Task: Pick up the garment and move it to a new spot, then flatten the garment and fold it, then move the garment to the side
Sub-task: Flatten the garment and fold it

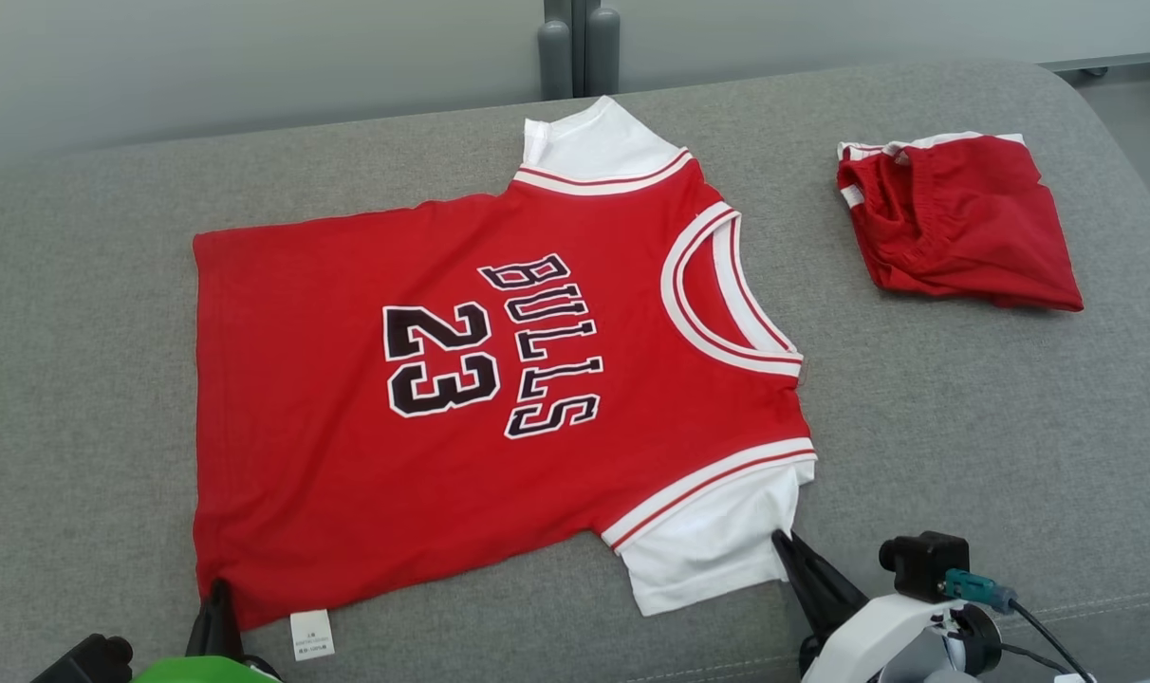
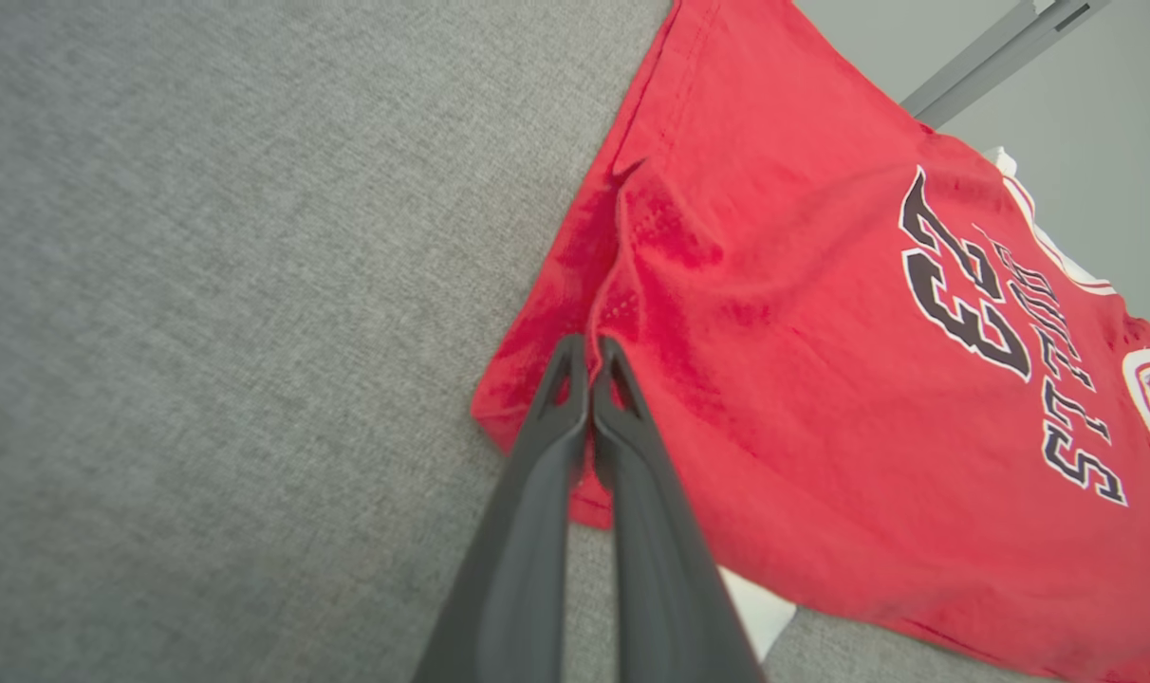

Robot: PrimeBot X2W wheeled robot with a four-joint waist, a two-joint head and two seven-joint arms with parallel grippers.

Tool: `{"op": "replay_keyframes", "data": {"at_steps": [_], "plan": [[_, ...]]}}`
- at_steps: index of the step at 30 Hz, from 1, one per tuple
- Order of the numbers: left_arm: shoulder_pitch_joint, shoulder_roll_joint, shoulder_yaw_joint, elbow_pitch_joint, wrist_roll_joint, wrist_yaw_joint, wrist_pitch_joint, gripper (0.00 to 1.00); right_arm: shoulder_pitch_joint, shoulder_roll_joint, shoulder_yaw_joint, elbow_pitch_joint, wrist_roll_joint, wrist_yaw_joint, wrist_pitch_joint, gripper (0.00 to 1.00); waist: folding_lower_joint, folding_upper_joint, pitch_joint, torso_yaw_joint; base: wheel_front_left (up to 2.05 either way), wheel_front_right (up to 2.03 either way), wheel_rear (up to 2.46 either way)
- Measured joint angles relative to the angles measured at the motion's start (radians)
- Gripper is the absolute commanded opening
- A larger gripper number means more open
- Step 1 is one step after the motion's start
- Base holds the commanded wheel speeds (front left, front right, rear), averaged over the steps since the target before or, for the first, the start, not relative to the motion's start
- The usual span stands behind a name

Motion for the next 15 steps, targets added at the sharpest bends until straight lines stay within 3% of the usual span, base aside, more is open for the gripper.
{"op": "replay_keyframes", "data": {"at_steps": [15], "plan": [[-0.049, 0.059, -0.023, -0.105, 0.03, -0.026, 0.003, 0.0, -0.074, -0.036, -0.061, -0.131, 0.016, 0.0, -0.018, 0.0, 0.0, 0.0, -0.02, 0.006, 0.0, 0.0, 0.0]]}}
